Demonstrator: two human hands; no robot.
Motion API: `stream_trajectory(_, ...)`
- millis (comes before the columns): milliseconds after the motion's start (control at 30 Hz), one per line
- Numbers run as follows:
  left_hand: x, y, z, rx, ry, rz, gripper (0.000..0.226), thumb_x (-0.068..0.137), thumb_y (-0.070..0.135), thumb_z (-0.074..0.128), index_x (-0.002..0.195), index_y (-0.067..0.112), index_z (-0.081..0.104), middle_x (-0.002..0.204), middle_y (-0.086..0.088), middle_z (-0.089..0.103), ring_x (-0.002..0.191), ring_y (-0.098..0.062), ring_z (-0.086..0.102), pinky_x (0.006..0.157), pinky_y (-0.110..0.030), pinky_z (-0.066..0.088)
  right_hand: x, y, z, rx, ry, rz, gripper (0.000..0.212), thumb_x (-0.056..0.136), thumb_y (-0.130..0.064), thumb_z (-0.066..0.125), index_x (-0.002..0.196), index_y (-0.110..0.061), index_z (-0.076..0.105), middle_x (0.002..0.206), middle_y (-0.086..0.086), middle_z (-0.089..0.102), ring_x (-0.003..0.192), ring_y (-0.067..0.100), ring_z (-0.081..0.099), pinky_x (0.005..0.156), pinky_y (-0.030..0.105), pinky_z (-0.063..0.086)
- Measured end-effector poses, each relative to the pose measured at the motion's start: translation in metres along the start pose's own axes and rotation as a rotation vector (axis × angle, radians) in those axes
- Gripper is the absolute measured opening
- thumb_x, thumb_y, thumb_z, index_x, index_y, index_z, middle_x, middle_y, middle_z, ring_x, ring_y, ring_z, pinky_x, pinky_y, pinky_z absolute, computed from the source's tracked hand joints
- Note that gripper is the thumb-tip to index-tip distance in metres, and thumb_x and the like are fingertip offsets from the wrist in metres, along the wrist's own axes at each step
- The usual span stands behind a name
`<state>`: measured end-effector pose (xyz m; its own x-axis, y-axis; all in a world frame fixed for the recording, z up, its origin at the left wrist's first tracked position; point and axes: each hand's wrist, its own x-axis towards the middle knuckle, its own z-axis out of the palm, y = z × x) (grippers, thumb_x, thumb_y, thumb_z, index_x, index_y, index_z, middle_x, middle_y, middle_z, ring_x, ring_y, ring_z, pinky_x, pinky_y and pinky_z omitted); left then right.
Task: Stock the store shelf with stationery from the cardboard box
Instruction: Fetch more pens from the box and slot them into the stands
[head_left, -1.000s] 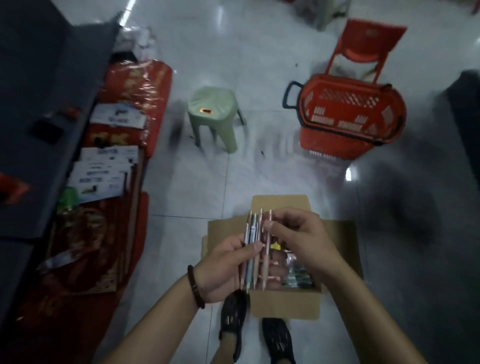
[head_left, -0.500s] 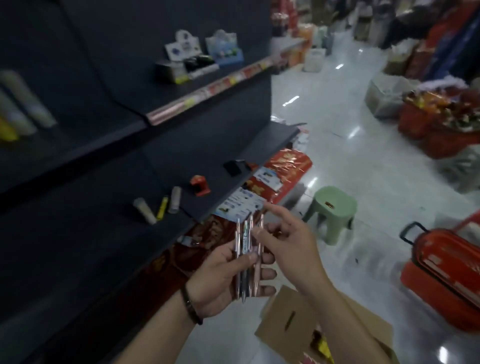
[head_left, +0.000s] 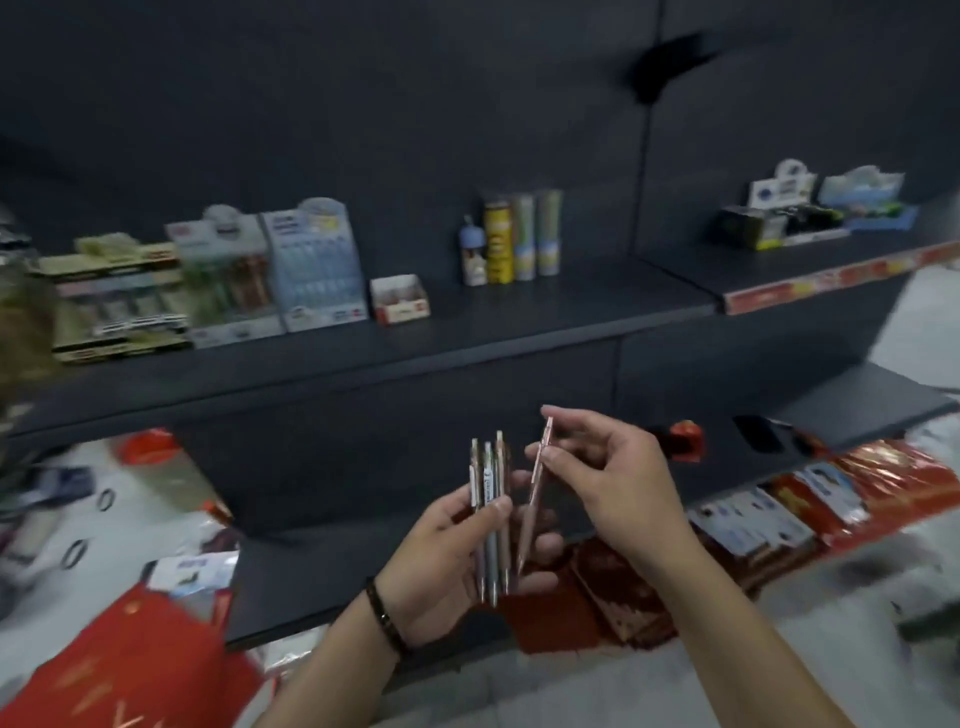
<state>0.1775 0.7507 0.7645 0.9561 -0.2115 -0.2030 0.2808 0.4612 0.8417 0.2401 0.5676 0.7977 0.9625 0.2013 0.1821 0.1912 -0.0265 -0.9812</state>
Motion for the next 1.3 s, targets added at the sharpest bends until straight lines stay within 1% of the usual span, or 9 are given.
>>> stream_trajectory(233, -0.038, 0.071, -0.111, -0.007, 0.144, 0.154, 0.031, 0.107, 0.017, 0.053, 0.137, 0.016, 0.062, 0.131, -0.027, 0.067, 0.113, -0.047, 0.068, 0.096, -0.068, 0.052, 0.06, -0.031, 0.134, -0.076, -0.118, -0.114, 0.036, 0.091, -0.011, 0.081, 0.121, -0.03, 0.074, 0.081, 0.002, 0.08, 0.078, 0.017, 0.079, 0.085, 0.049, 0.064)
stream_trajectory(333, -0.036, 0.094, -0.146, 0.02, 0.317, 0.204, 0.026, 0.107, 0.02, 0.052, 0.13, 0.022, 0.066, 0.118, -0.019, 0.074, 0.088, -0.037, 0.072, 0.077, -0.054, 0.059, 0.095, -0.04, 0.177, -0.078, -0.145, -0.179, 0.036, 0.09, -0.011, 0.083, 0.118, -0.031, 0.076, 0.075, 0.003, 0.079, 0.073, 0.021, 0.079, 0.081, 0.049, 0.065)
stream_trajectory(400, -0.027, 0.108, -0.17, 0.029, 0.455, 0.256, 0.026, 0.107, 0.019, 0.052, 0.131, 0.021, 0.064, 0.094, -0.011, 0.072, 0.065, -0.024, 0.061, 0.059, -0.036, 0.05, 0.122, -0.045, 0.201, -0.07, -0.165, -0.213, 0.034, 0.089, -0.011, 0.084, 0.117, -0.03, 0.076, 0.072, 0.003, 0.078, 0.071, 0.021, 0.078, 0.079, 0.047, 0.065)
stream_trajectory(500, -0.01, 0.132, -0.204, -0.024, 0.549, 0.305, 0.024, 0.107, 0.017, 0.05, 0.13, 0.017, 0.06, 0.075, -0.003, 0.056, 0.053, -0.014, 0.038, 0.052, -0.022, 0.03, 0.163, -0.05, 0.233, -0.036, -0.189, -0.272, 0.031, 0.089, -0.01, 0.084, 0.113, -0.029, 0.079, 0.07, 0.001, 0.078, 0.069, 0.017, 0.078, 0.074, 0.041, 0.064)
stream_trajectory(567, 0.0, 0.151, -0.227, -0.05, 0.612, 0.304, 0.02, 0.108, 0.018, 0.049, 0.126, 0.018, 0.059, 0.072, -0.001, 0.051, 0.052, -0.012, 0.029, 0.054, -0.022, 0.022, 0.193, -0.05, 0.251, 0.01, -0.202, -0.287, 0.031, 0.089, -0.007, 0.083, 0.113, -0.026, 0.08, 0.071, -0.001, 0.078, 0.071, 0.015, 0.078, 0.072, 0.035, 0.064)
stream_trajectory(733, 0.031, 0.205, -0.27, -0.063, 0.743, 0.341, 0.032, 0.102, -0.001, 0.036, 0.122, 0.014, 0.054, 0.071, -0.003, 0.048, 0.055, -0.013, 0.027, 0.058, -0.028, 0.016, 0.281, -0.045, 0.292, -0.057, -0.209, -0.361, 0.032, 0.09, -0.017, 0.083, 0.117, -0.033, 0.076, 0.076, -0.006, 0.079, 0.074, 0.014, 0.077, 0.076, 0.045, 0.065)
stream_trajectory(833, 0.05, 0.228, -0.293, -0.046, 0.779, 0.419, 0.04, 0.098, -0.012, 0.032, 0.122, 0.011, 0.054, 0.078, -0.005, 0.054, 0.054, -0.016, 0.037, 0.055, -0.028, 0.026, 0.327, -0.049, 0.316, -0.139, -0.176, -0.431, 0.028, 0.091, -0.021, 0.083, 0.114, -0.034, 0.076, 0.075, -0.011, 0.077, 0.071, 0.005, 0.075, 0.073, 0.038, 0.064)
stream_trajectory(1000, 0.073, 0.26, -0.327, -0.02, 0.729, 0.513, 0.024, 0.102, -0.009, 0.051, 0.121, 0.005, 0.057, 0.084, -0.01, 0.064, 0.063, -0.023, 0.058, 0.057, -0.034, 0.055, 0.388, -0.047, 0.358, -0.167, -0.119, -0.495, 0.024, 0.093, -0.021, 0.081, 0.115, -0.03, 0.077, 0.077, -0.012, 0.076, 0.077, 0.001, 0.074, 0.079, 0.03, 0.062)
stream_trajectory(1300, 0.11, 0.321, -0.402, 0.154, 0.528, 0.502, 0.027, 0.105, -0.003, 0.053, 0.13, 0.005, 0.057, 0.109, -0.021, 0.074, 0.094, -0.039, 0.074, 0.088, -0.048, 0.063, 0.44, -0.032, 0.428, -0.403, 0.011, -0.562, 0.02, 0.096, -0.021, 0.076, 0.116, -0.023, 0.077, 0.087, -0.008, 0.076, 0.08, 0.0, 0.069, 0.073, 0.011, 0.051)
